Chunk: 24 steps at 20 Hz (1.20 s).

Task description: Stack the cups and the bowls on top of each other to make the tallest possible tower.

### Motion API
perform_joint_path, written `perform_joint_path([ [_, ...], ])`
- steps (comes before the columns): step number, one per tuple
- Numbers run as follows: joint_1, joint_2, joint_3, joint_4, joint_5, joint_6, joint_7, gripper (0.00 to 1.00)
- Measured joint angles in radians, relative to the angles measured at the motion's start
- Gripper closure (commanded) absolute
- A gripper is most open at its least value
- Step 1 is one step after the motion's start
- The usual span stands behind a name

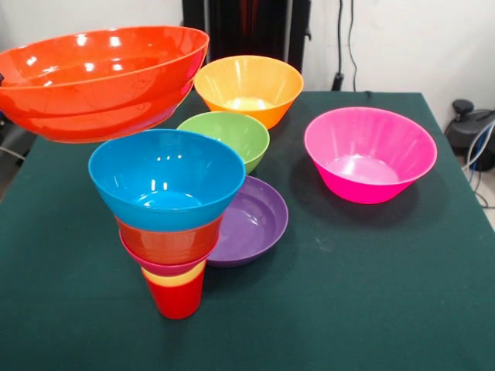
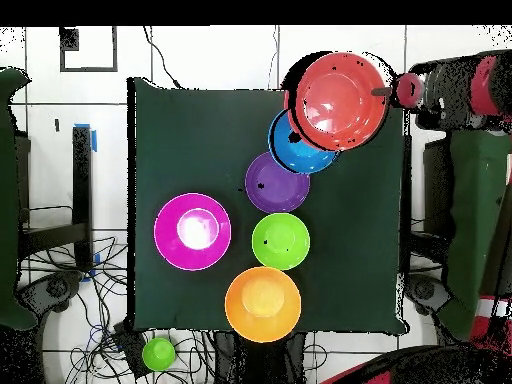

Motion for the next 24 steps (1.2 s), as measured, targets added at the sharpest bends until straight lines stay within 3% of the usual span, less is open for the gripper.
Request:
perform_joint_path([
  [9, 0.009, -0.017, -0.002, 0.009, 0.009, -0.013, 0.000, 1.00],
  [18, 0.032, -0.061, -0.003, 0.058, 0.029, -0.124, 0.000, 1.00],
  [24, 0.043, -0.070, -0.003, 0.065, 0.050, -0.142, 0.001, 1.00],
])
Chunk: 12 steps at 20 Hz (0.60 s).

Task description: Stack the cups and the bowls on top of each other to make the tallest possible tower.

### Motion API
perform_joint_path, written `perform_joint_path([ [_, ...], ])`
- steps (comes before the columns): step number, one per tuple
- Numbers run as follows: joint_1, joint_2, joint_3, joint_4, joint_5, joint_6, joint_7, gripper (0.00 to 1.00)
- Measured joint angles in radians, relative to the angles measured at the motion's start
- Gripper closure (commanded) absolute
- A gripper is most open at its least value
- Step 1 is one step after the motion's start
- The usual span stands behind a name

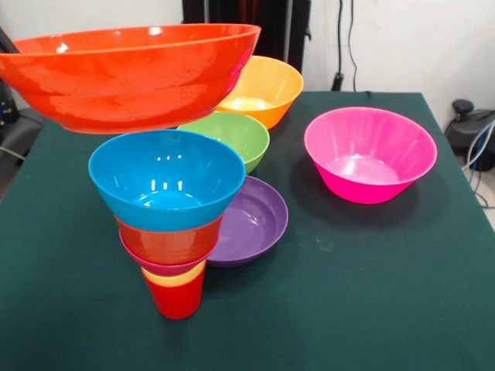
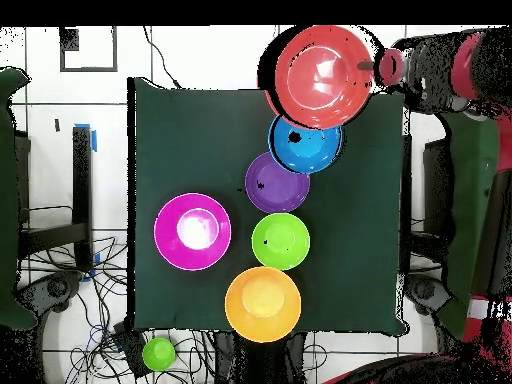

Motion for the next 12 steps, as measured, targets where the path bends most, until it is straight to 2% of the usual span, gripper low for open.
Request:
perform_joint_path([
  [12, 0.004, -0.009, -0.012, 0.028, 0.014, -0.004, 0.000, 1.00],
])
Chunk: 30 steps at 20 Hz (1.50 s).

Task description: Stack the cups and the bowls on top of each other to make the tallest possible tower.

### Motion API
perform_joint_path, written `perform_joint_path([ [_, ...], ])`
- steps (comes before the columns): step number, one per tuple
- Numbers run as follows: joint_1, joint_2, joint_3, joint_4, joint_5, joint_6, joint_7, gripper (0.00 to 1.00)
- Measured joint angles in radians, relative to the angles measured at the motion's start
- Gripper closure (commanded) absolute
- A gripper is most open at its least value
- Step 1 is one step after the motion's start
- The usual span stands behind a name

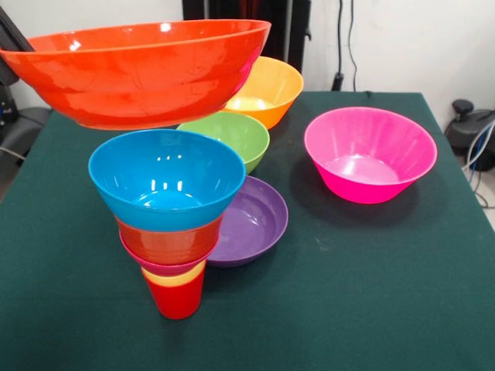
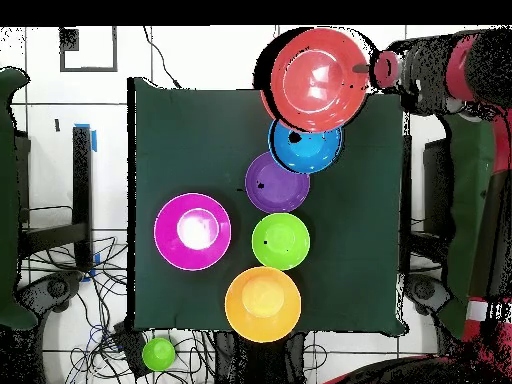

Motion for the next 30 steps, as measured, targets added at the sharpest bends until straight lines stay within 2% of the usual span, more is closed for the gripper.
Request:
perform_joint_path([
  [22, 0.000, 0.005, 0.000, 0.050, 0.027, -0.066, 0.000, 1.00],
  [30, 0.000, 0.035, 0.000, 0.050, 0.027, -0.067, 0.000, 1.00],
])
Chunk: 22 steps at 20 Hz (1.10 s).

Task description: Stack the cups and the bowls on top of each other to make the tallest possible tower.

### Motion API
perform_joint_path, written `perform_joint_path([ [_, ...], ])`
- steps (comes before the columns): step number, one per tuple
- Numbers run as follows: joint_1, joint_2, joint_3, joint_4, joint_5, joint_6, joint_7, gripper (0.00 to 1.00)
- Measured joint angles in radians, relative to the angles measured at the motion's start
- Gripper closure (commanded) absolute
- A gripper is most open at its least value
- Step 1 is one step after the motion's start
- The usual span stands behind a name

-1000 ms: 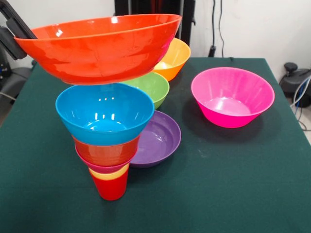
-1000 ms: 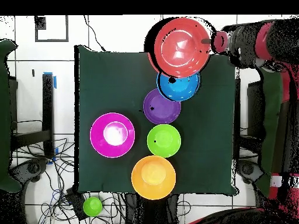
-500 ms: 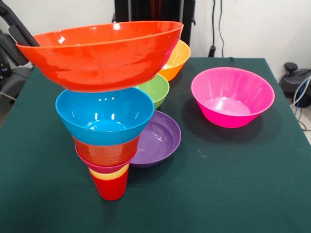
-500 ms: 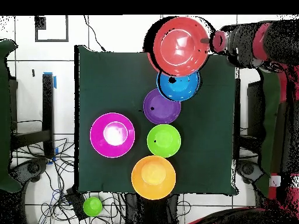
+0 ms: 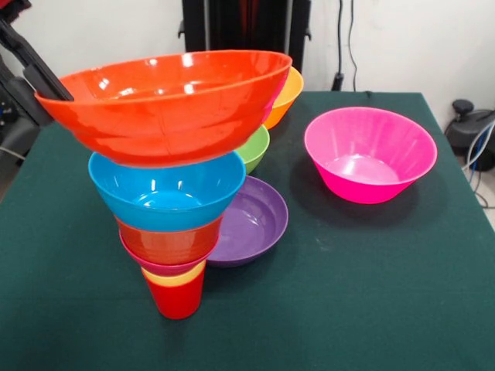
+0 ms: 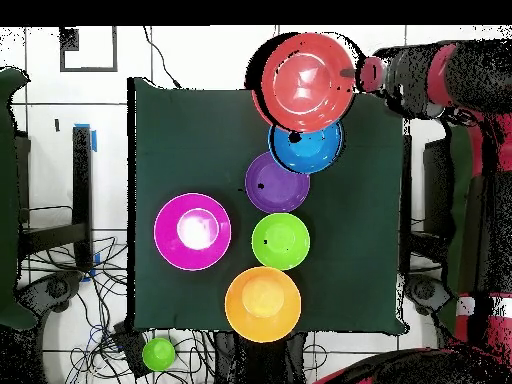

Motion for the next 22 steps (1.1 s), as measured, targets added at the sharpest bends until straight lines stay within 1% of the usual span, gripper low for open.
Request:
perform_joint_path([
  [12, 0.000, 0.038, -0.007, 0.000, 0.000, 0.000, 0.000, 1.00],
  [22, 0.001, 0.053, -0.017, 0.000, -0.003, 0.000, 0.000, 1.00],
])
